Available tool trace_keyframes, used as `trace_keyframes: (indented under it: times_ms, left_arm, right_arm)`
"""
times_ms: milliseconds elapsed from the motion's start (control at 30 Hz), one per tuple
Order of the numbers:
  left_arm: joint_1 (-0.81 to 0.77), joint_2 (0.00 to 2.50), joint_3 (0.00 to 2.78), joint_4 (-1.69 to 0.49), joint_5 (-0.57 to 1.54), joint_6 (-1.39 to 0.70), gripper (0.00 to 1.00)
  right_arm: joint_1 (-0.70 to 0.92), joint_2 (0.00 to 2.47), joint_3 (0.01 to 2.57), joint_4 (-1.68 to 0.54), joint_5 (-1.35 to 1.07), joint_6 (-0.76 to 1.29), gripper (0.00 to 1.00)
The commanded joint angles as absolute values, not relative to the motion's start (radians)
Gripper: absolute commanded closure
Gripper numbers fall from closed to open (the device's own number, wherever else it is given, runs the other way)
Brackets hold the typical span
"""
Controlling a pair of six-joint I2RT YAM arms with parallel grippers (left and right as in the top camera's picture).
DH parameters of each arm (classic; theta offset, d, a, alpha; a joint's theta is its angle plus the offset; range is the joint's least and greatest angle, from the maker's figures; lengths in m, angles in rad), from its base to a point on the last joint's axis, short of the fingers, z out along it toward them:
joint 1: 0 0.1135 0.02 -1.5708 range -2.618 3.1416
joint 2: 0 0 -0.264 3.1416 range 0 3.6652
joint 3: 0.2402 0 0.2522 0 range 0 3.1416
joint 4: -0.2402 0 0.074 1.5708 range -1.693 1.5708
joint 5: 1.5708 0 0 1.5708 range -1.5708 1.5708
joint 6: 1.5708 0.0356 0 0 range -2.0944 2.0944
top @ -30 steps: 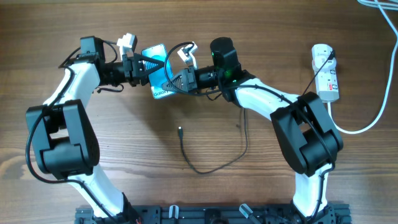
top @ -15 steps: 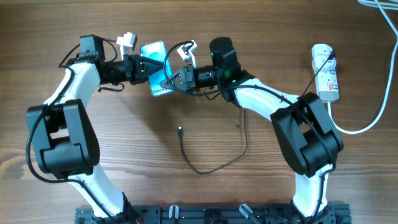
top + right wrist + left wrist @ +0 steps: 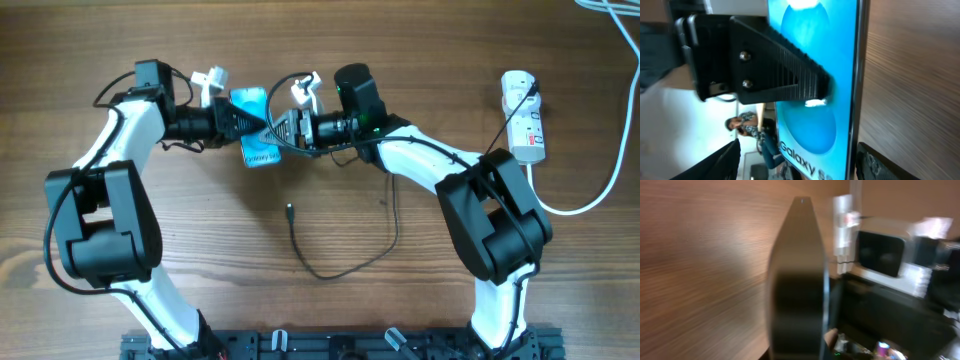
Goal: Plug charger to phone and switch on socket
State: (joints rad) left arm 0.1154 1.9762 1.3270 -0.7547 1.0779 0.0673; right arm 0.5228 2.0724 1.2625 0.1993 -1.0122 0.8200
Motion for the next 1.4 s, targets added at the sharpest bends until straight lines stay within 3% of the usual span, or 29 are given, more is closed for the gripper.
trace_keyframes:
  times_ms: [0,100,167,300,533,667,767,867,967,1167,1233,1367]
  left_arm:
    - [0.082,1.945,1.332,-0.810,0.817,0.064,0.96]
    - [0.054,1.945,1.332,-0.836,0.665,-0.061,0.96]
    - [0.022,1.945,1.333,-0.830,0.550,-0.146,0.96]
    - [-0.075,1.945,1.357,-0.854,0.312,-0.290,0.96]
    - [-0.247,1.961,1.377,-0.916,-0.053,-0.455,0.96]
    - [-0.290,1.979,1.377,-0.947,-0.062,-0.457,0.95]
    - [-0.290,1.979,1.377,-0.948,-0.061,-0.458,0.84]
    - [-0.291,1.979,1.377,-0.948,-0.061,-0.458,0.84]
    - [-0.291,1.979,1.377,-0.947,-0.061,-0.458,0.96]
    - [-0.277,1.976,1.385,-0.944,0.002,-0.456,0.96]
    - [-0.244,1.963,1.398,-0.936,0.079,-0.451,0.96]
    - [-0.143,1.934,1.400,-0.858,0.402,-0.368,0.96]
  right_arm:
    - [0.524,2.088,1.255,0.017,-0.855,0.624,0.26]
    - [0.524,2.088,1.255,-0.235,-0.652,0.519,0.21]
    - [0.524,2.088,1.255,-0.363,-0.499,0.519,0.13]
    - [0.524,2.088,1.254,-0.501,-0.342,0.519,0.00]
    - [0.525,2.089,1.254,-0.544,-0.284,0.519,0.00]
    - [0.524,2.089,1.254,-0.552,-0.284,0.519,0.00]
    - [0.525,2.089,1.254,-0.561,-0.284,0.519,0.00]
    - [0.525,2.089,1.254,-0.566,-0.284,0.515,0.00]
    - [0.525,2.089,1.254,-0.566,-0.284,0.515,0.00]
    - [0.522,2.089,1.269,-0.563,-0.339,0.433,0.00]
    - [0.522,2.089,1.329,-0.643,-0.389,0.369,0.11]
    - [0.530,2.078,1.447,-0.833,-0.386,0.366,0.20]
